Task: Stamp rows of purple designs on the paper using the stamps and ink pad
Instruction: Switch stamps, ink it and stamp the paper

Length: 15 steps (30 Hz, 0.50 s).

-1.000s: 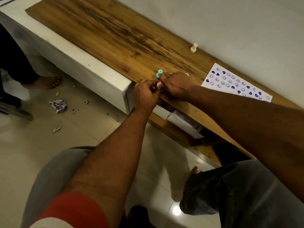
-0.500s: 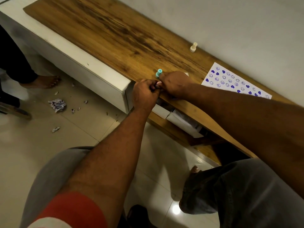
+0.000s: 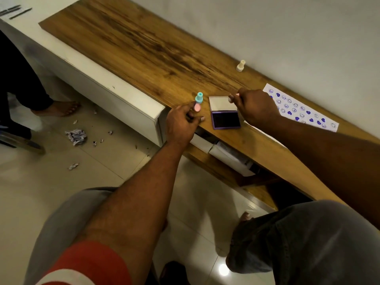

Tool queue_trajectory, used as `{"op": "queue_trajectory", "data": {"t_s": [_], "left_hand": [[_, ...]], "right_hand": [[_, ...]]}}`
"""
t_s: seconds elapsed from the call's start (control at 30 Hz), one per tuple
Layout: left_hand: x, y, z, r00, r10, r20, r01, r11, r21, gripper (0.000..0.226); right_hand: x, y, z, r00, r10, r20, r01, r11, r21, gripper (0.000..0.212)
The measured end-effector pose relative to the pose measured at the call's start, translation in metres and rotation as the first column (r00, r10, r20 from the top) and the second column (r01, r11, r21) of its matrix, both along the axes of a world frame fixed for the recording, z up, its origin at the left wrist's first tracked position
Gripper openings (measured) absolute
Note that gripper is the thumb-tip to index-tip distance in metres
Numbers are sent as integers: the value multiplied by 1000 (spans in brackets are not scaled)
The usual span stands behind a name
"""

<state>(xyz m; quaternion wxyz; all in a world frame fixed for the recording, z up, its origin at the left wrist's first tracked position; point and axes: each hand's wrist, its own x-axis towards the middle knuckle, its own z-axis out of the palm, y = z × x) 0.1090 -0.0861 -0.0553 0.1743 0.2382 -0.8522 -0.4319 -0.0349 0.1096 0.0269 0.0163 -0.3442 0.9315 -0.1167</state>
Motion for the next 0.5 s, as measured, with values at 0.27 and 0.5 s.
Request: {"op": "queue_trajectory", "data": {"t_s": [0.27,0.5], "left_hand": [[1,5,0,999,42,8,-41,997,-70,54],[-13,34,21,967,-249,51,252,916,-313,73]], "right_hand": [[17,39,-20,999,-21,36,20,999,35,51],[14,39,-21,994,105,39,-110,981,157,56]]}}
